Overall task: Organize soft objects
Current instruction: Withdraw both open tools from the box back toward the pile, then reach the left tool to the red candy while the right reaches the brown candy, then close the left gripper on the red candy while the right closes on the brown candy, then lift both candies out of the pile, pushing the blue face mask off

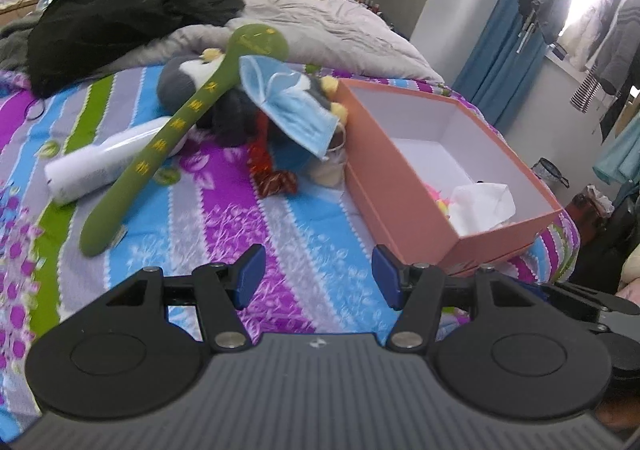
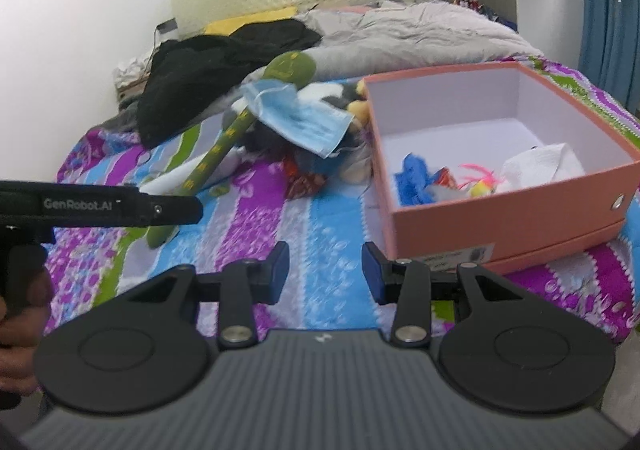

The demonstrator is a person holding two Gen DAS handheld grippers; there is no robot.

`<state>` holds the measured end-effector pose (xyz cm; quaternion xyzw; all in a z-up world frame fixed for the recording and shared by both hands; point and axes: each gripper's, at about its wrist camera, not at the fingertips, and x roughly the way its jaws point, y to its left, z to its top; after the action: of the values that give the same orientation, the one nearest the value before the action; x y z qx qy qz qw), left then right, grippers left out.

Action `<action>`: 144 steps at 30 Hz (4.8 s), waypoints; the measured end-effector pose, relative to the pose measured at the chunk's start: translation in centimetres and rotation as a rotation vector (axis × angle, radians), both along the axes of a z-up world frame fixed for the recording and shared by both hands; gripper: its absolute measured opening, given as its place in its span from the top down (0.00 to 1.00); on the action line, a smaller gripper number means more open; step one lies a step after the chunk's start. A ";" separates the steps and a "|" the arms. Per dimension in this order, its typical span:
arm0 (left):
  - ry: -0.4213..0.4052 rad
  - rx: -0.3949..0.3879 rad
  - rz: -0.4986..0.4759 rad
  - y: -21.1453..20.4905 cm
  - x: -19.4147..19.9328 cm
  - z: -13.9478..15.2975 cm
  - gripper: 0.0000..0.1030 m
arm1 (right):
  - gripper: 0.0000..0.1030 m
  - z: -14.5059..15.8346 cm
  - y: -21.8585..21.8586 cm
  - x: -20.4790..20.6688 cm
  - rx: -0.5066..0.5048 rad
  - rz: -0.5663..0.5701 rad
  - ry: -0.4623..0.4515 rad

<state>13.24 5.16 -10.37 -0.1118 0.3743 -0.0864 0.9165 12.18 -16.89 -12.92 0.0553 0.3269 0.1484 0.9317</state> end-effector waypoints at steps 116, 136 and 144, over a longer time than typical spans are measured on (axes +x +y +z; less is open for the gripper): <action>0.133 0.225 0.147 5.6 1.9 -5.8 0.77 | 0.63 -6.7 5.2 5.8 0.016 0.109 0.178; 0.129 0.241 0.055 1.9 2.7 -10.0 0.77 | 0.63 1.7 9.4 8.9 0.140 0.263 0.100; 0.151 0.075 0.131 4.7 2.5 -10.2 0.77 | 0.63 -3.5 8.9 9.0 0.089 0.214 0.217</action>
<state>15.78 9.82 -20.52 -0.1081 0.4371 -0.0035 0.8929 21.20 -8.01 -16.43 0.0770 0.4228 0.2544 0.8664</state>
